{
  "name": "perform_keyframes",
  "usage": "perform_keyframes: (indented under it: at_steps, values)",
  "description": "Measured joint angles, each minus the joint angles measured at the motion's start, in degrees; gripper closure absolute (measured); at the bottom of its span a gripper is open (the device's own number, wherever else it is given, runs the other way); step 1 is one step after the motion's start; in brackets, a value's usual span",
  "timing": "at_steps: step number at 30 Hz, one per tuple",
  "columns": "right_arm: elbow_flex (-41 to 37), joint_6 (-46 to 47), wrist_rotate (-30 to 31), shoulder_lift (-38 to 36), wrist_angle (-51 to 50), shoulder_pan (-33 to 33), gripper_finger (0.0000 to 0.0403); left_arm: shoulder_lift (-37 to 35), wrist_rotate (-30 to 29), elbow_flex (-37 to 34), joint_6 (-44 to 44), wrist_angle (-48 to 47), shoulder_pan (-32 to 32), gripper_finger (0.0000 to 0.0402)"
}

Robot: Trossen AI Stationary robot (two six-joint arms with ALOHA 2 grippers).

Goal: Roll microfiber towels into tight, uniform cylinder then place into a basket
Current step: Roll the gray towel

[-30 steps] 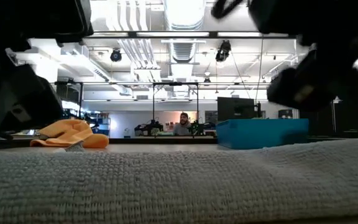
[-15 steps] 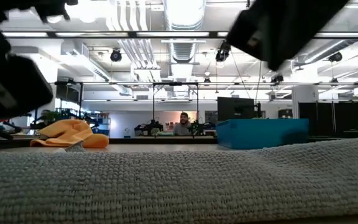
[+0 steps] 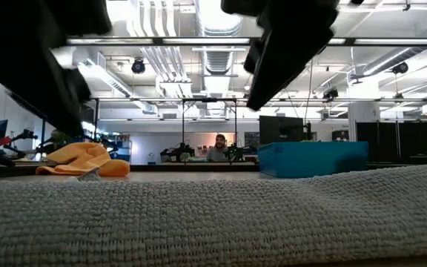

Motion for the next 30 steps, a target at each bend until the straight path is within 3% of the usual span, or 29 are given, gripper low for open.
perform_keyframes:
  at_steps: [3,17,26,30]
  values:
    - [-2.04,-1.38,0.2,0.01,3.9,-0.87,0.033,1.38,-0.13,-2.69,3.66,7.34,2.57,0.0263]
    - [-13.05,-11.39,-4.61,0.05,7.53,-3.25,0.033,10.87,-0.87,-2.63,3.94,9.07,10.74,0.0262]
    - [-18.44,-12.02,-4.56,0.13,11.42,-9.07,0.033,1.37,0.34,-3.17,12.95,1.02,22.1,0.0262]
    - [-17.59,-13.14,-0.69,0.39,10.53,-12.96,0.033,-6.36,1.01,-3.1,15.23,-4.36,25.01,0.0262]
